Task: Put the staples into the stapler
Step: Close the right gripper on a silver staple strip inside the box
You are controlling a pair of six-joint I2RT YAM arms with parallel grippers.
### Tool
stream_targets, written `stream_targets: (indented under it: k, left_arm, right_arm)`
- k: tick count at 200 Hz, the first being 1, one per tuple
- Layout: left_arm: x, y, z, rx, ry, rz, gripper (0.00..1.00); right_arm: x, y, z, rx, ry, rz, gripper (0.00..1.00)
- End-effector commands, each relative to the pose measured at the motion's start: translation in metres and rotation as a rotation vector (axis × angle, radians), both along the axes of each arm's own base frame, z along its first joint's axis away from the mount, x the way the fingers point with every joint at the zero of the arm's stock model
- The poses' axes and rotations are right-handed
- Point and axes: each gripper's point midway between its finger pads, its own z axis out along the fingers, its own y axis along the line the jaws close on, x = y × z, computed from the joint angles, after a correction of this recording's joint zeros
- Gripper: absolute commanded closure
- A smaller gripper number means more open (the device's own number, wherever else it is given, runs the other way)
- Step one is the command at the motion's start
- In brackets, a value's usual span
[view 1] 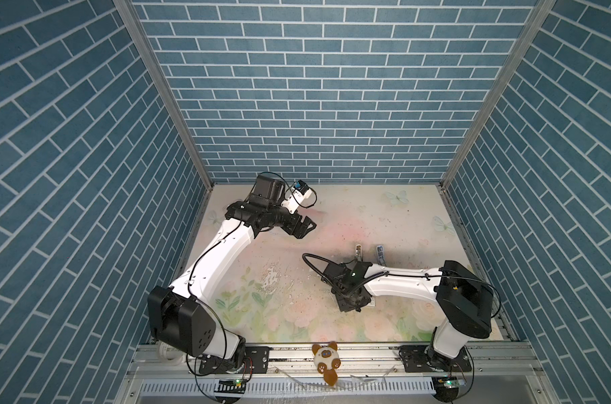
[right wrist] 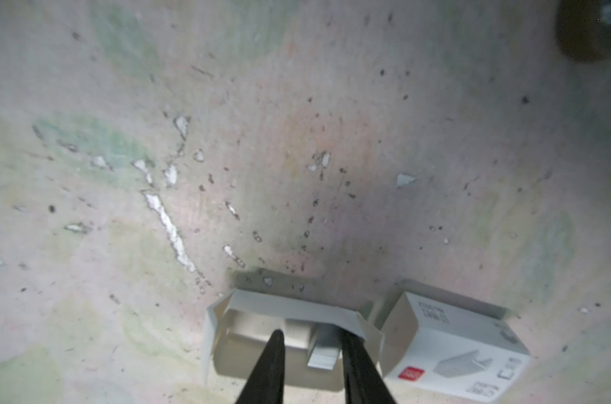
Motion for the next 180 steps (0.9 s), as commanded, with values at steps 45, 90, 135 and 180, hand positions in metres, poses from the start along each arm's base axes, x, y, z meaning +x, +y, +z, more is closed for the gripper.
stream_targets:
  k: [45, 90, 135, 180]
  left_arm:
    - [-0.003, 0.001, 0.006, -0.017, -0.014, -0.001, 0.07]
    - [-0.003, 0.001, 0.005, -0.018, -0.013, -0.001, 0.07]
    - [-0.005, 0.003, 0.006, -0.012, -0.022, 0.005, 0.07]
    - [-0.004, 0.006, 0.009, -0.015, -0.03, 0.011, 0.06]
  right_arm:
    - [0.003, -0.002, 0.003, -0.037, -0.024, -0.013, 0.69]
    - [0.002, 0.006, -0.001, -0.018, -0.017, 0.007, 0.7]
    - [0.005, 0.016, -0.003, 0.0, -0.023, 0.05, 0.71]
    - [0.008, 0.029, 0.0, 0.027, -0.042, 0.11, 0.71]
